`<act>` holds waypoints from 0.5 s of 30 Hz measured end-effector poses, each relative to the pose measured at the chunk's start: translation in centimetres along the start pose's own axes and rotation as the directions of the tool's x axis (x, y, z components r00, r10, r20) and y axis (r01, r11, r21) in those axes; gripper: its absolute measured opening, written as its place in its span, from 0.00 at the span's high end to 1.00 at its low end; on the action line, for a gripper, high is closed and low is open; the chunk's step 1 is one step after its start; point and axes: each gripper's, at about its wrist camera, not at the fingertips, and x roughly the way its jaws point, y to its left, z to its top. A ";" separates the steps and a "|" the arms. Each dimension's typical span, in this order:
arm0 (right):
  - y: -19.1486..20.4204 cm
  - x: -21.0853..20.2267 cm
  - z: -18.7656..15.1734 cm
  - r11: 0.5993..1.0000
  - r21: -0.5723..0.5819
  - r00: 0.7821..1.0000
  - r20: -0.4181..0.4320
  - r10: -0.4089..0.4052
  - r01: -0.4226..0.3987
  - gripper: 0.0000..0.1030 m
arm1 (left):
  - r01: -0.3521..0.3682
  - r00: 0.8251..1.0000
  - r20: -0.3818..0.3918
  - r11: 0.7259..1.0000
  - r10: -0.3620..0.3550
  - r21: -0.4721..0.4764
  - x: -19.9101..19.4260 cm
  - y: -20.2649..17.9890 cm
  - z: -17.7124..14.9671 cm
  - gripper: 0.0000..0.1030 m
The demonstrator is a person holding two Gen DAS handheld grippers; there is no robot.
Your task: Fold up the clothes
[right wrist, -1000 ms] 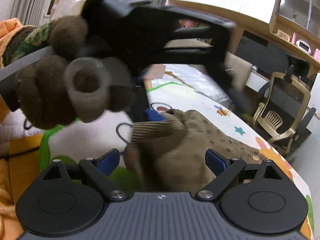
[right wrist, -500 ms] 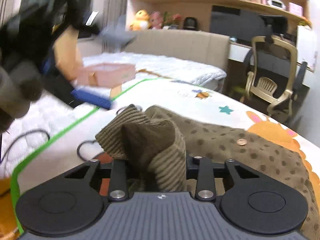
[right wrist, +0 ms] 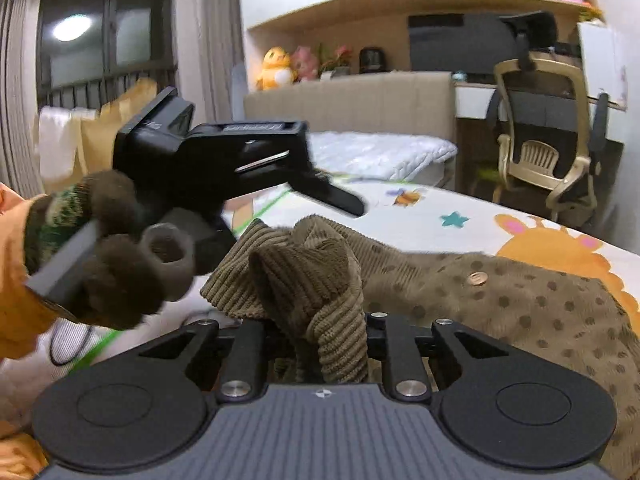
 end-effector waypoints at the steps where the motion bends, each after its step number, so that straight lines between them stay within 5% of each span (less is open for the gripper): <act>1: -0.8 -0.9 0.3 1.000 0.022 1.000 0.024 -0.001 0.000 0.83 | 0.005 1.000 -0.005 1.000 -0.005 0.021 0.9 -0.9 0.4 0.04; 5: -6.3 -5.4 1.3 0.990 0.113 0.992 0.084 -0.095 0.085 0.83 | 0.028 0.999 -0.026 0.994 -0.025 0.105 4.4 -4.5 1.9 0.04; 12: -14.9 -7.1 -2.3 0.928 0.210 0.951 -0.088 -0.296 0.309 0.82 | 0.139 0.987 -0.109 0.956 -0.114 0.260 10.8 -13.4 2.5 0.03; 15: -16.2 -6.7 -3.7 0.918 0.199 0.938 -0.121 -0.325 0.344 0.66 | 0.088 0.991 -0.119 0.953 -0.056 0.289 10.9 -13.5 1.0 0.03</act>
